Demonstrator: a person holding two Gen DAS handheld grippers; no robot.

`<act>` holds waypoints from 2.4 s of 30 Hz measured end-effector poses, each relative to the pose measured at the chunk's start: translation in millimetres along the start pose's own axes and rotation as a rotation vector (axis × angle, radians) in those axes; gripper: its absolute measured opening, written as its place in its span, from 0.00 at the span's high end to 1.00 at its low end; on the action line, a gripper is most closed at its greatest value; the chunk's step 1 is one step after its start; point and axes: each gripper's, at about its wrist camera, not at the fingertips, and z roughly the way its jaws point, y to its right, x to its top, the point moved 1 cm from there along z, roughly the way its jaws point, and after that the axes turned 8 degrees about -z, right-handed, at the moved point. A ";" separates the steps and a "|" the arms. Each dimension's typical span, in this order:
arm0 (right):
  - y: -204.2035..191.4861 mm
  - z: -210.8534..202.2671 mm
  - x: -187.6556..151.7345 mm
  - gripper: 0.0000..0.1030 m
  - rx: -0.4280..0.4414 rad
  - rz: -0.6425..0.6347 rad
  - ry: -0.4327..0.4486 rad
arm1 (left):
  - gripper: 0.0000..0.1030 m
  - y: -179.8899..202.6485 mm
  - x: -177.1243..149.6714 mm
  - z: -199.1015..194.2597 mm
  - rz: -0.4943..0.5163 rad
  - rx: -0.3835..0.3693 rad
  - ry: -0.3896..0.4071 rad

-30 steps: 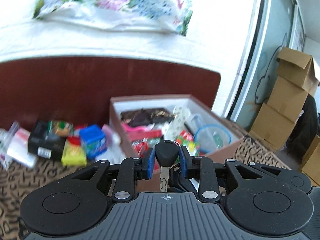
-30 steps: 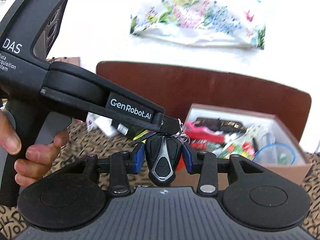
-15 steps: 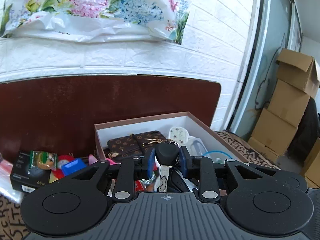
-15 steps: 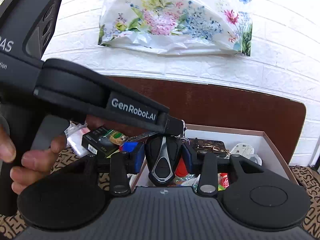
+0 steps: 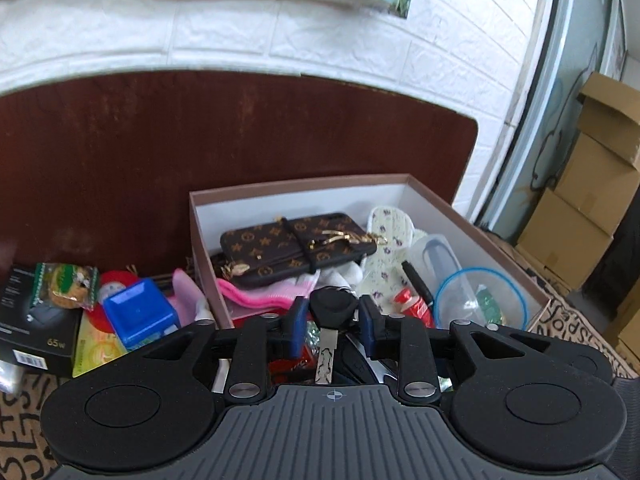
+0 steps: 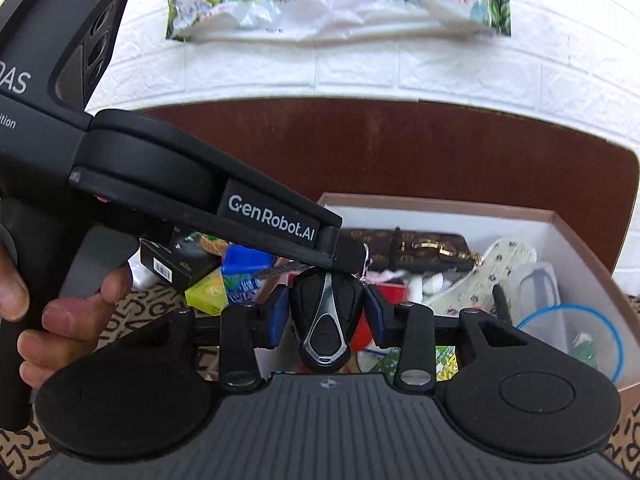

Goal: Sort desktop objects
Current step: 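Lower the car key into the brown box and open both grippers, then withdraw both grippers from the brown box toward the remaining table items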

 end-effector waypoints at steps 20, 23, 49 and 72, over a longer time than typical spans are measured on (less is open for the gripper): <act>1.6 4.8 -15.2 0.01 -0.105 0.019 -0.027 | 0.00 -10.6 -11.1 -12.4 -0.054 0.079 0.061; 2.1 2.0 -14.2 0.00 -0.104 0.033 -0.025 | 0.00 -8.7 -13.2 -13.5 -0.048 0.084 0.058; -7.3 -23.5 -8.6 0.00 -0.128 0.051 0.006 | 0.00 1.6 -29.0 -40.0 -0.036 0.088 0.040; -73.4 -66.1 -27.0 0.00 -0.073 -0.022 0.039 | 0.00 -21.2 -89.5 -105.4 -0.142 0.105 0.066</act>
